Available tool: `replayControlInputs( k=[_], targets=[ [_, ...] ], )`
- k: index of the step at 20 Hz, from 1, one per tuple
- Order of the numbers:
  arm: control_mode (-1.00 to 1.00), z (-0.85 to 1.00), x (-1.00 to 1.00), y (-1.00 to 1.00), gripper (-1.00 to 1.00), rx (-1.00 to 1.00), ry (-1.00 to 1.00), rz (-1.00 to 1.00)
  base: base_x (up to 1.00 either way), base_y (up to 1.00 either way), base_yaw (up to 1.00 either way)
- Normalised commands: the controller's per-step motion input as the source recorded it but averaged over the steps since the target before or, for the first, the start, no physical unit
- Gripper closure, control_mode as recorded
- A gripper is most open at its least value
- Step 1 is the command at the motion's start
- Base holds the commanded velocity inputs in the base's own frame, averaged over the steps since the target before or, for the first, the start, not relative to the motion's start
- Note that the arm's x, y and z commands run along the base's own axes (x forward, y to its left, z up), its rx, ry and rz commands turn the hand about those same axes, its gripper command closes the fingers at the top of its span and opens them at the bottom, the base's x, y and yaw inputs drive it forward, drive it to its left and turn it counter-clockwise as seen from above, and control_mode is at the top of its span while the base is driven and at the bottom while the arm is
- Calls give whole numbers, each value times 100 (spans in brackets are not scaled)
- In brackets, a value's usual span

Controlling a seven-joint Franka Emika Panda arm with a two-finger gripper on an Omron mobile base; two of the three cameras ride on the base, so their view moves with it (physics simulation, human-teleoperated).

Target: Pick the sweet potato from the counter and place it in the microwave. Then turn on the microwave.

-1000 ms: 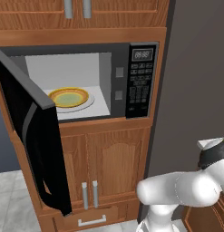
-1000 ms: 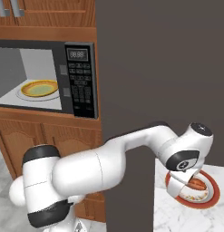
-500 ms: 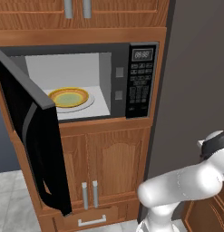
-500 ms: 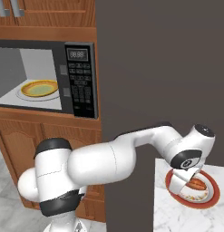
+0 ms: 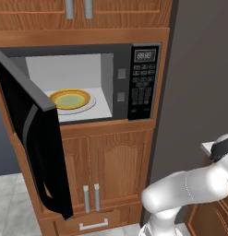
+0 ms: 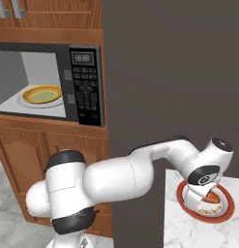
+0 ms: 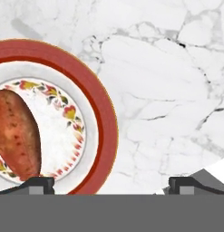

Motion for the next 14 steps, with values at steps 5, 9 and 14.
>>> replayControlInputs(
  k=[5, 9, 14],
  targets=[
    [-100, -6, 16, -13, -100, 0, -7, 0, 0, 0, 0],
    [-100, 0, 23, -8, -100, 0, -8, 0, 0, 0, 0],
    [-100, -5, 13, -9, -100, 0, -4, 0, 0, 0, 0]
  ],
)
